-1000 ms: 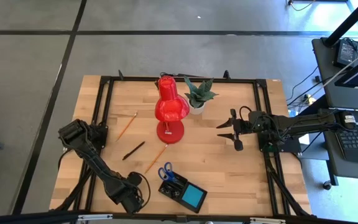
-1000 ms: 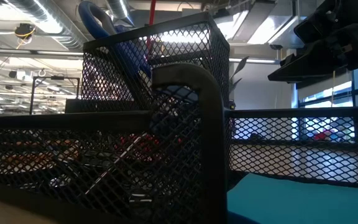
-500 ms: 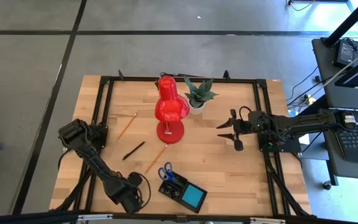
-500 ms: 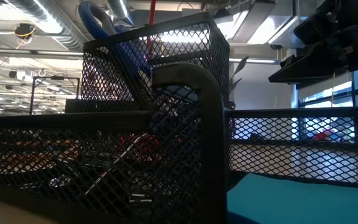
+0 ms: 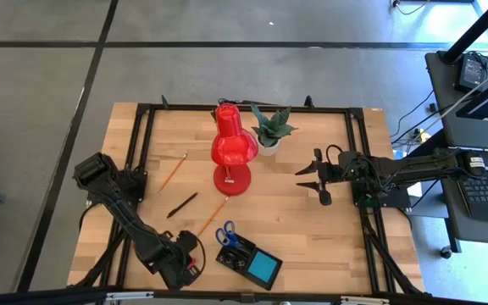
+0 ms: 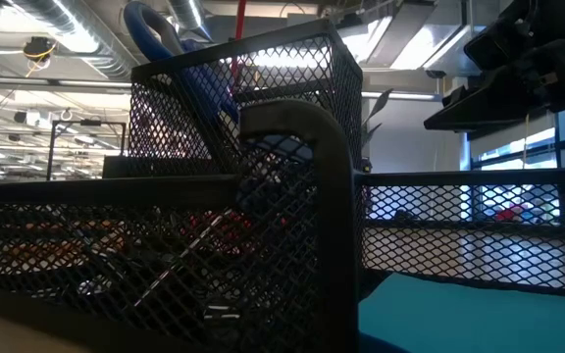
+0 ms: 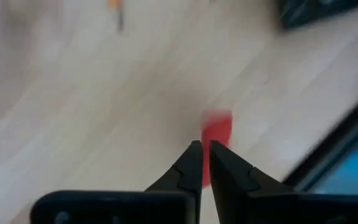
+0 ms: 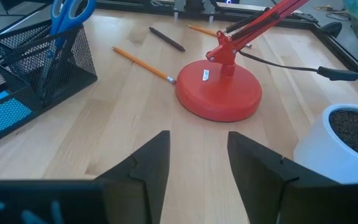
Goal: Pick and place office supplies into organizer
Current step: Put the red eraser into the black desk organizer
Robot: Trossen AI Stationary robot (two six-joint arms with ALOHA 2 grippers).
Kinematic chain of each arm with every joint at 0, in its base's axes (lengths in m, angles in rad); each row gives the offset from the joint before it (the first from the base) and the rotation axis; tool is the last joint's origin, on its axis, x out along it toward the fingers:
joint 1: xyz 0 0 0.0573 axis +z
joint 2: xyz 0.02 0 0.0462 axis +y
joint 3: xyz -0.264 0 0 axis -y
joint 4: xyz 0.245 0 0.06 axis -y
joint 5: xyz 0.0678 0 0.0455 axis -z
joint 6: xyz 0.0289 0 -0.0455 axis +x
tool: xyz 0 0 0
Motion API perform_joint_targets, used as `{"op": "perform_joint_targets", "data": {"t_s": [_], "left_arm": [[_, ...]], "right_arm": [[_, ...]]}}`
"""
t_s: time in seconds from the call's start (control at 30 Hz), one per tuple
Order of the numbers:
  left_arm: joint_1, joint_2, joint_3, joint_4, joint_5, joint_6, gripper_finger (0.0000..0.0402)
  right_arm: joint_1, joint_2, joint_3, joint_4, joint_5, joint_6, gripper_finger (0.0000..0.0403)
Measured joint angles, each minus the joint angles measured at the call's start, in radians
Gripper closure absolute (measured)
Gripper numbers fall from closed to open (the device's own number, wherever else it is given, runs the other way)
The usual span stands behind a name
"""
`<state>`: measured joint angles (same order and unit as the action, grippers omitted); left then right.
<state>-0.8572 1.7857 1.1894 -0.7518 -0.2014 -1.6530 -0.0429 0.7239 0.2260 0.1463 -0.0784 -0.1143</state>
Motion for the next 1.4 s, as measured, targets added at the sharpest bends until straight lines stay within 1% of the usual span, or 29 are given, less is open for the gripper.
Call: {"op": "perform_joint_targets", "data": {"t_s": [0.13,0.2,0.43,0.6,0.73,0.8,0.9,1.0,1.07,1.13,1.23,1.33,1.4], "left_arm": [[-0.005,-0.049,0.001,0.001,-0.108,0.028,0.0399],[-0.007,-0.062,0.001,-0.001,-0.144,0.042,0.0401],[-0.002,-0.064,0.001,0.006,-0.149,0.036,0.0401],[-0.002,-0.064,0.001,0.076,-0.151,0.080,0.0400],[-0.002,-0.064,0.001,0.168,-0.204,0.102,0.0399],[0.002,-0.064,0.002,0.206,-0.237,0.082,0.0391],[0.016,-0.064,0.002,0.234,-0.247,-0.001,0.0365],[0.031,-0.064,0.002,0.234,-0.205,-0.119,0.0334],[0.037,-0.064,0.002,0.237,-0.188,-0.158,0.0315],[0.037,-0.064,0.002,0.255,-0.201,-0.155,0.0296],[0.036,-0.064,0.002,0.294,-0.262,-0.129,0.0276],[0.036,-0.064,0.003,0.315,-0.287,-0.088,0.0266],[0.037,-0.064,0.003,0.323,-0.294,-0.107,0.0265]], "right_arm": [[0.000,0.000,0.000,0.001,0.000,0.000,0.0238],[0.000,0.000,0.000,0.001,0.000,0.000,0.0238],[0.000,0.000,0.000,0.000,0.000,-0.003,0.0238],[0.000,0.000,0.000,0.000,0.000,-0.003,0.0238],[0.000,0.000,0.000,0.000,0.000,-0.003,0.0238],[0.000,0.000,0.000,-0.001,0.000,-0.003,0.0238],[0.000,0.000,0.000,-0.001,0.000,-0.003,0.0238],[0.000,0.000,0.000,-0.001,0.000,-0.003,0.0238],[0.000,0.000,0.000,-0.001,0.000,-0.003,0.0238],[0.000,0.000,0.000,-0.001,0.000,-0.003,0.0238],[0.000,0.000,0.000,-0.001,0.000,-0.003,0.0238],[0.000,0.000,0.000,-0.001,0.000,-0.003,0.0238],[0.000,0.000,0.000,-0.001,0.000,-0.003,0.0238]]}}
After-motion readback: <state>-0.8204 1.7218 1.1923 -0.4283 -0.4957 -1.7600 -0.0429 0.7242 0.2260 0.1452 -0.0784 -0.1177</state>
